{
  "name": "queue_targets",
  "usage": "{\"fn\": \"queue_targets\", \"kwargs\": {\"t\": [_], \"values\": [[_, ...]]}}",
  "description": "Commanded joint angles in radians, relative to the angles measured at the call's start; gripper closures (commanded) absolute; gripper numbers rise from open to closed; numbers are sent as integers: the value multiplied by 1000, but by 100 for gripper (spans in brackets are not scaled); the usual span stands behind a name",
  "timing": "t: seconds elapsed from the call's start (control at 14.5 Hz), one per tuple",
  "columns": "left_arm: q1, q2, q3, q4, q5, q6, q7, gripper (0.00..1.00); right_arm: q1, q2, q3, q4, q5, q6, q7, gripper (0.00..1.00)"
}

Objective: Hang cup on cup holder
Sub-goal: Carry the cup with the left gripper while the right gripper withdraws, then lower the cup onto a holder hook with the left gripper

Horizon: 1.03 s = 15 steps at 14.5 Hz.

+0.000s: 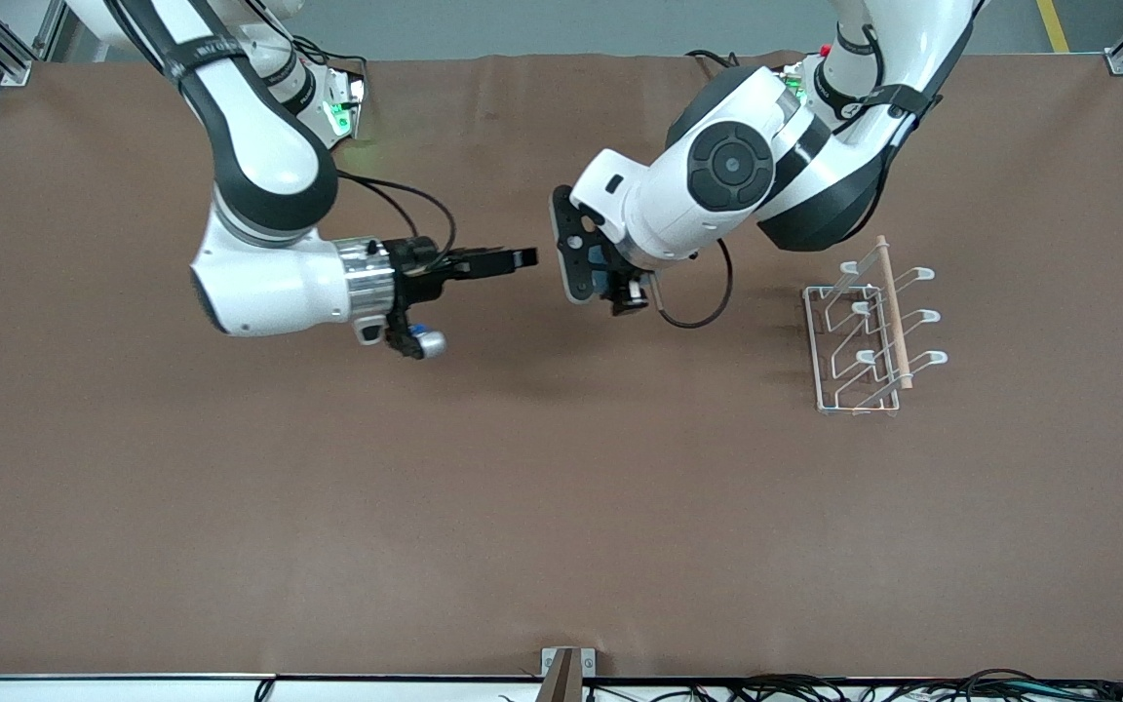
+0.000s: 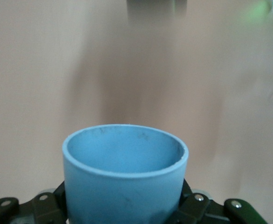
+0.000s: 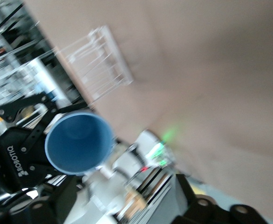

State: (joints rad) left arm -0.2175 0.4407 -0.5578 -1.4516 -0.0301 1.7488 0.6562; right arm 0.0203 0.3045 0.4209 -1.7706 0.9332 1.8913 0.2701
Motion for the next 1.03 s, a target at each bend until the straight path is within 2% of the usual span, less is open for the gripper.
{"fn": "queue_targets", "kwargs": {"t": [0.0,0.14,0.21,0.34,0.41,0.55,0.62,0.76,0.96], "values": [[0,-13,-7,13,137,-144,10,100,-19,-96,-89,-26,-207,-17,44,0],[-2,-14,-8,7,311,-275,49,99,-19,-122,-160,-26,-388,-17,44,0],[-22,-10,-10,-1,434,-329,100,99,-19,-134,-195,-26,-469,-15,47,0],[-25,-19,-17,-61,623,-374,213,100,-19,-148,-284,-15,-610,-9,47,0],[-26,-17,-17,-75,697,-393,230,100,-19,-148,-319,-1,-695,-8,37,0],[-8,-20,-8,-95,760,-428,234,100,-31,-154,-333,39,-877,-12,15,0],[-7,-17,-2,-108,810,-451,220,100,-34,-165,-350,51,-919,-15,-8,0],[-5,-11,4,-173,912,-532,171,100,-34,-198,-405,53,-926,-18,-76,0],[64,-10,3,-260,1062,-532,166,100,-33,-266,-453,59,-927,-47,-157,0]]}}
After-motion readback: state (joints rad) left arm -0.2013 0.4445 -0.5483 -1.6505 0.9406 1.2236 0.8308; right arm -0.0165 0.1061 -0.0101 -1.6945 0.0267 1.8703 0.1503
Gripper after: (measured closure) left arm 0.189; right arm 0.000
